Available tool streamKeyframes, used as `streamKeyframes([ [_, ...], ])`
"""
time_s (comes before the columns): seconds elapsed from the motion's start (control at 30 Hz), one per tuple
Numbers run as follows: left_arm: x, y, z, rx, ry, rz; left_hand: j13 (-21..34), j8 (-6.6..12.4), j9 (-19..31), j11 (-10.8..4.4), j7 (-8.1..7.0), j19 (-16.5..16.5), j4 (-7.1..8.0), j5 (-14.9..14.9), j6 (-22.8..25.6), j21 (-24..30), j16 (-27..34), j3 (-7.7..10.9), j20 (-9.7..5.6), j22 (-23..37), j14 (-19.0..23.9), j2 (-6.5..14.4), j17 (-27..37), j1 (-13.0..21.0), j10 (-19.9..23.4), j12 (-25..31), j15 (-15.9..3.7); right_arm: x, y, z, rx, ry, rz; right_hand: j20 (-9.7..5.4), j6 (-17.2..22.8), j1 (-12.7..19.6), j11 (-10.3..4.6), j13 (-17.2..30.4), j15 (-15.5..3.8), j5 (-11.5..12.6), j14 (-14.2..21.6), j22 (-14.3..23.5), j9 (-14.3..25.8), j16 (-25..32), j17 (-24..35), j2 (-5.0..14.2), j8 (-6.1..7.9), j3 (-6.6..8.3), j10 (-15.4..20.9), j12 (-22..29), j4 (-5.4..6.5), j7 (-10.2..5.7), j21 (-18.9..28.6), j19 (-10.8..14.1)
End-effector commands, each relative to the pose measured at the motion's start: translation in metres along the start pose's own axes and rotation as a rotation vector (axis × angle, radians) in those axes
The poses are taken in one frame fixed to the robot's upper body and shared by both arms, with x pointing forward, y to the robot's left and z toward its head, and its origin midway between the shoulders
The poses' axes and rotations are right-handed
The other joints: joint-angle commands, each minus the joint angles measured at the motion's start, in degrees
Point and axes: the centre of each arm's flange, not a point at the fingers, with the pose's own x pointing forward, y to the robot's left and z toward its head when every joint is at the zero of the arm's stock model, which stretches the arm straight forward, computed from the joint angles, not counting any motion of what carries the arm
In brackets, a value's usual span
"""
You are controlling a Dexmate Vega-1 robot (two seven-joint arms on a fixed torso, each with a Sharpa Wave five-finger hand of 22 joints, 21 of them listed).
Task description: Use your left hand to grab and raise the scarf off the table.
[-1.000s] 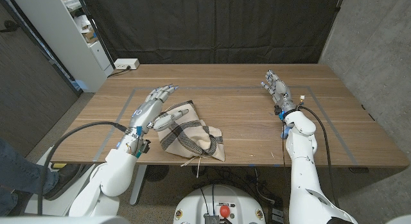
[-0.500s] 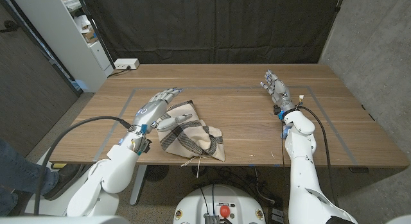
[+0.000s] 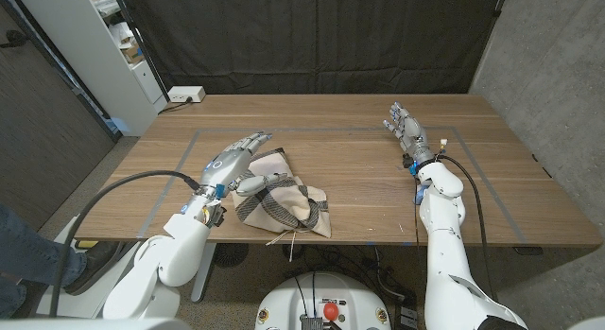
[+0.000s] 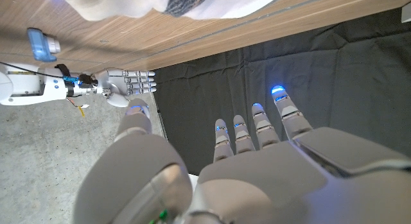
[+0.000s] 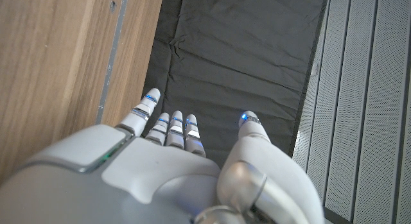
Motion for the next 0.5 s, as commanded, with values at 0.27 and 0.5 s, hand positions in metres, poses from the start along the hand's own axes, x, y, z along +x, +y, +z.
streamKeyframes([
  [0.27, -0.011, -0.008, 0.014, 0.113, 0.043, 0.012, 0.18, 0.58, 0.14, -0.16, -0.05, 1.77, 0.09, 0.48, 1.04, 0.77, 0.43, -0.88, 0.22, 0.08, 0.77, -0.28, 0.08, 0.64, 0.94, 0.22, -0.08, 0.006, 0.002, 0.003, -0.003, -0.006, 0.003, 0.14, 0.25, 0.32, -0.16, 0.19, 0.53, 0.32, -0.14, 0.23, 0.05, -0.09, 0.20, 0.44, 0.41, 0.01, 0.03, 0.25, -0.14, -0.18, 0.26, -0.06],
  [0.5, -0.007, -0.017, 0.015, 0.113, 0.052, -0.014, 0.21, 0.53, 0.15, -0.31, -0.05, 2.49, 0.10, 0.64, 1.12, 0.87, 0.30, -1.21, 0.24, 0.03, 0.75, -0.19, 0.08, 0.87, 0.90, 0.18, -0.15, 0.008, 0.004, 0.002, -0.007, -0.001, 0.008, 0.19, 0.26, 0.23, -0.14, 0.19, 0.55, 0.31, -0.13, 0.23, 0.05, -0.07, 0.23, 0.44, 0.40, -0.02, 0.06, 0.25, -0.10, -0.30, 0.27, -0.10],
])
